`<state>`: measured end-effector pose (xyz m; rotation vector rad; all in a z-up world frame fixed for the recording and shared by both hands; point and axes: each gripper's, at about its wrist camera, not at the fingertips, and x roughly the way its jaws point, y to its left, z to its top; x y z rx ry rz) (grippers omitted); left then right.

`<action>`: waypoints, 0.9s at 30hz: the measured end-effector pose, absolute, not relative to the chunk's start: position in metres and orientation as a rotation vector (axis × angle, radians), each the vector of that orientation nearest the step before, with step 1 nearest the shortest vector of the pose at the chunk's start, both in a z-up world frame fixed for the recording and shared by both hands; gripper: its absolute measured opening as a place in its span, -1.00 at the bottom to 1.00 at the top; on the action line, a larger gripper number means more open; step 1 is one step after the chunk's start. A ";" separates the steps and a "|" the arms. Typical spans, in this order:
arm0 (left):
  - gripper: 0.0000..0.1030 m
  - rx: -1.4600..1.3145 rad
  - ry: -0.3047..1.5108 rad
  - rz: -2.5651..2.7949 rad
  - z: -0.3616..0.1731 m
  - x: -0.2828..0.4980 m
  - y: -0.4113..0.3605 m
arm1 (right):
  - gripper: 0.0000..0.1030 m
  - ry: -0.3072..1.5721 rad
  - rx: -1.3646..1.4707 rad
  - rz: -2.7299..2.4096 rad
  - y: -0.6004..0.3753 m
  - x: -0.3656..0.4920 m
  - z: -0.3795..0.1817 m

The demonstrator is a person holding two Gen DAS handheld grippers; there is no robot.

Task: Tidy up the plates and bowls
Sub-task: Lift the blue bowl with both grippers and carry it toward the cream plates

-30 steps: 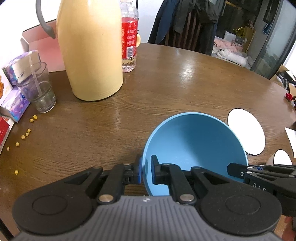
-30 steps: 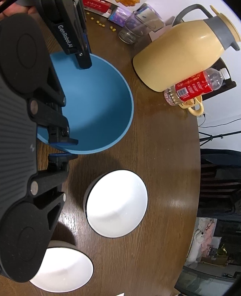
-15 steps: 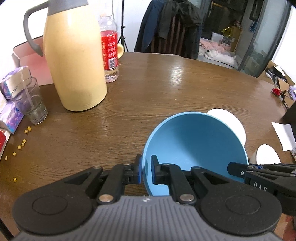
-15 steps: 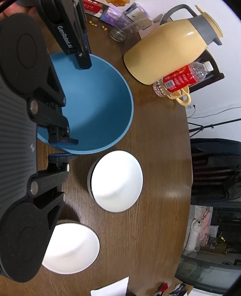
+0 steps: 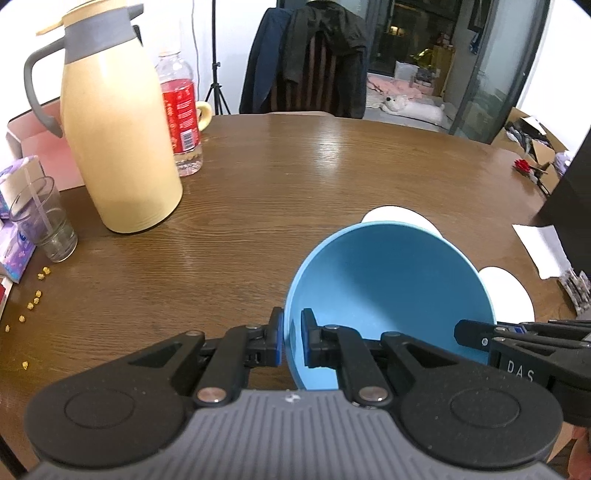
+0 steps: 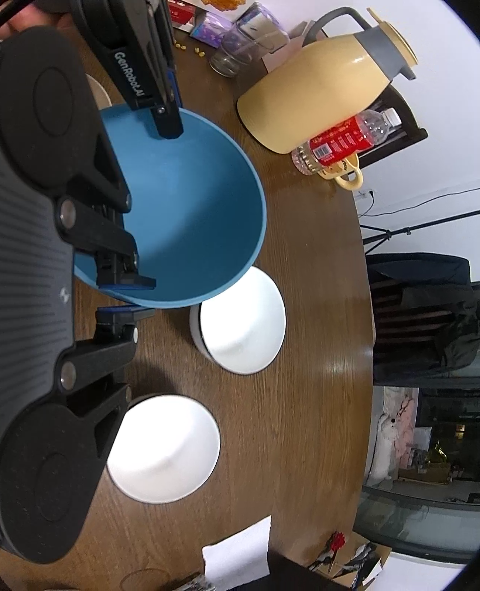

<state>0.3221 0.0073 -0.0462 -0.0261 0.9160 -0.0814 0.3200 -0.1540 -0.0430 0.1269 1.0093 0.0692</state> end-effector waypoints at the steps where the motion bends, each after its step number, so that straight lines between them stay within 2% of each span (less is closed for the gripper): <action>1: -0.80 -0.023 0.915 -0.086 -0.046 0.320 0.005 | -0.85 1.008 0.127 0.066 -0.156 0.318 -0.042; 27: -0.80 0.002 0.920 -0.117 -0.039 0.258 -0.053 | -0.83 1.028 0.139 0.064 -0.215 0.240 -0.042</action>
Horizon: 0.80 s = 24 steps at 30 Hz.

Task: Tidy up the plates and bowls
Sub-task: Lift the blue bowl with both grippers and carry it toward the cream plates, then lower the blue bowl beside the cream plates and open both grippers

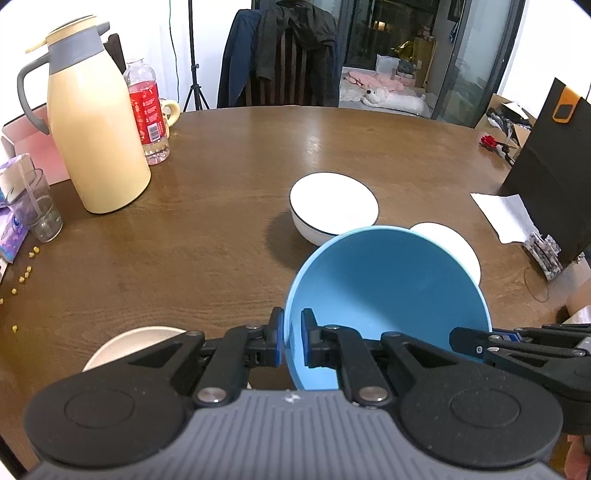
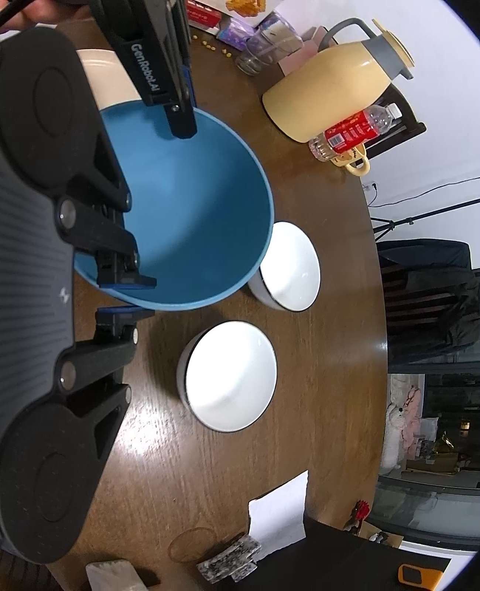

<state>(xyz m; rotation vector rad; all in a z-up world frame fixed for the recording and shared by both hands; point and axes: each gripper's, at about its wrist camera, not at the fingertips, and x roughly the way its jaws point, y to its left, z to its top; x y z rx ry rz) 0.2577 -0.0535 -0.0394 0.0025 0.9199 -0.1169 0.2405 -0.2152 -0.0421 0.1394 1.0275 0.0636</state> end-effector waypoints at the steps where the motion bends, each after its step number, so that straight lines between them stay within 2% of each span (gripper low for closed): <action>1: -0.80 0.002 0.921 -0.116 -0.040 0.255 -0.056 | -0.83 1.029 0.138 0.065 -0.218 0.238 -0.042; 24: -0.80 -0.004 0.990 -0.121 -0.064 0.222 -0.102 | -0.83 1.087 0.131 0.064 -0.261 0.204 -0.062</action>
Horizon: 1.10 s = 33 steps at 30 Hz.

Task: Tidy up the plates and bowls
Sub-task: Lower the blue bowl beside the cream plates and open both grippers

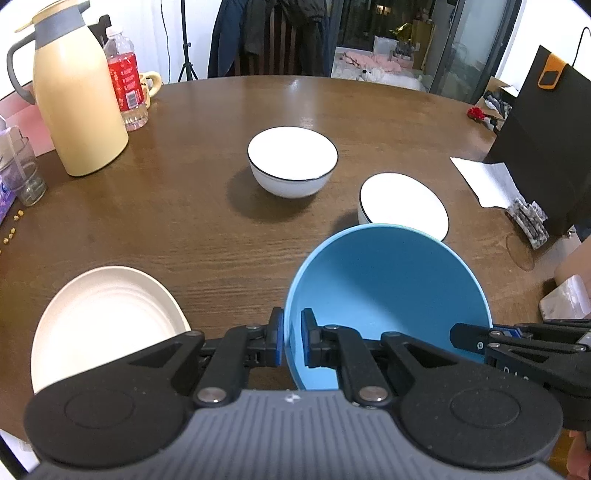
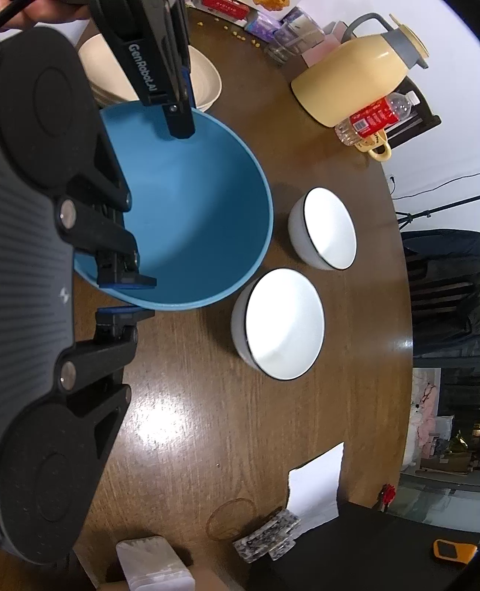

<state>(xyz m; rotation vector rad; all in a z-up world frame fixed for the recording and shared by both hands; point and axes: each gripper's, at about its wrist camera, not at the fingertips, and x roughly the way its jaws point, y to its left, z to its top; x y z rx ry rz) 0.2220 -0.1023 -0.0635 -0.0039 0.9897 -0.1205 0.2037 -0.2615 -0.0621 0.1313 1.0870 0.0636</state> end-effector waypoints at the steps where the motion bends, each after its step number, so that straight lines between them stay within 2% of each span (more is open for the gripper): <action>1: -0.80 -0.003 0.993 -0.121 -0.065 0.222 -0.104 | -0.83 1.090 0.132 0.063 -0.263 0.203 -0.063; 33: -0.80 0.014 1.100 -0.148 -0.100 0.220 -0.131 | -0.84 1.174 0.134 0.038 -0.291 0.191 -0.097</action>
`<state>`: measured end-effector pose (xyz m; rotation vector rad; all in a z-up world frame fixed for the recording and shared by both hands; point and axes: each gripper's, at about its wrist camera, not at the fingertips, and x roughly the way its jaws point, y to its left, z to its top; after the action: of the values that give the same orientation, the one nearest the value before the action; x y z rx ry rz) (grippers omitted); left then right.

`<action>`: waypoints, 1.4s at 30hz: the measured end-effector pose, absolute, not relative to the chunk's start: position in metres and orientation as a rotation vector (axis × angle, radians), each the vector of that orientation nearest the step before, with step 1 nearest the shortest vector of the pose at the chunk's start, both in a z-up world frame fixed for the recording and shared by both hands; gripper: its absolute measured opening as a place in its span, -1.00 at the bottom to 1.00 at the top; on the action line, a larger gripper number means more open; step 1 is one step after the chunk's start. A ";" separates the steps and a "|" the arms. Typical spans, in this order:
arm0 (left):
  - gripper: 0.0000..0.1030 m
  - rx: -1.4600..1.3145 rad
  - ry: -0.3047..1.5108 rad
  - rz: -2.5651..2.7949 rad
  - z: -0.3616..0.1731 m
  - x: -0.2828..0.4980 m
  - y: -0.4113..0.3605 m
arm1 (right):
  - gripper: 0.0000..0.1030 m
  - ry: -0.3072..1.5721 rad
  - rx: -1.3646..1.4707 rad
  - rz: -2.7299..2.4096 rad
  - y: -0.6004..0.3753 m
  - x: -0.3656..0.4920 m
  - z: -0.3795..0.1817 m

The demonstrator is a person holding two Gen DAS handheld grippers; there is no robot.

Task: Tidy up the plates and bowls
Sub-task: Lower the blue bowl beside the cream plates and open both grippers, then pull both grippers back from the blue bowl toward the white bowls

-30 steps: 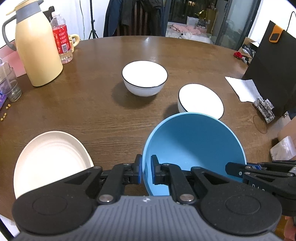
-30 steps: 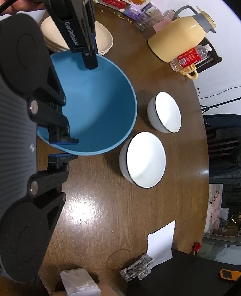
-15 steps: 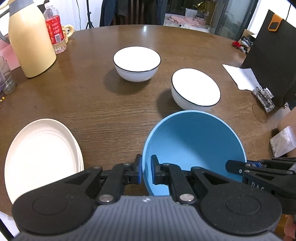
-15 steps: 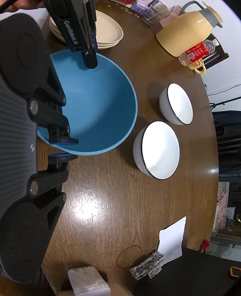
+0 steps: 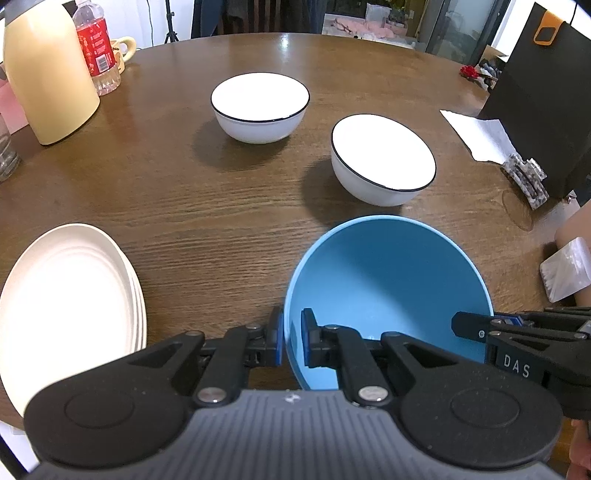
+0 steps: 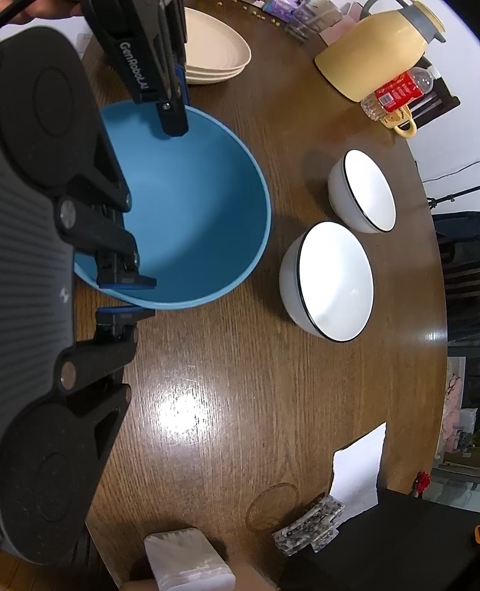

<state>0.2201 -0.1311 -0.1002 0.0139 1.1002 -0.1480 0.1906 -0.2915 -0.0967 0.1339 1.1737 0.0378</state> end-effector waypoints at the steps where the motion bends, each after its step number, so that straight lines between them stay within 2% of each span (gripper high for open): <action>1: -0.80 0.014 1.102 -0.149 -0.101 0.220 -0.132 | -0.84 1.175 0.135 0.037 -0.292 0.191 -0.097; 30: -0.77 0.029 1.111 -0.161 -0.106 0.224 -0.138 | -0.82 1.183 0.148 0.023 -0.298 0.195 -0.109; 33: -0.63 0.024 1.106 -0.156 -0.105 0.224 -0.137 | -0.76 1.185 0.161 0.032 -0.299 0.195 -0.109; 35: -0.42 0.020 1.097 -0.152 -0.103 0.224 -0.135 | -0.75 1.178 0.162 0.033 -0.299 0.195 -0.107; 37: -0.37 0.016 1.089 -0.149 -0.100 0.224 -0.134 | -0.72 1.174 0.168 0.034 -0.299 0.194 -0.105; 38: -0.29 0.013 1.084 -0.147 -0.098 0.223 -0.133 | -0.70 1.171 0.174 0.035 -0.300 0.194 -0.104; 40: -0.16 0.009 1.073 -0.141 -0.095 0.223 -0.131 | -0.60 1.164 0.186 0.041 -0.301 0.193 -0.101; 42: -0.13 0.002 1.065 -0.137 -0.092 0.222 -0.128 | -0.47 1.154 0.192 0.046 -0.302 0.193 -0.098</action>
<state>0.2217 -0.1280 -0.0924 0.0023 1.0646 -0.1374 0.1927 -0.3019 -0.0978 0.1924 1.1537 0.0465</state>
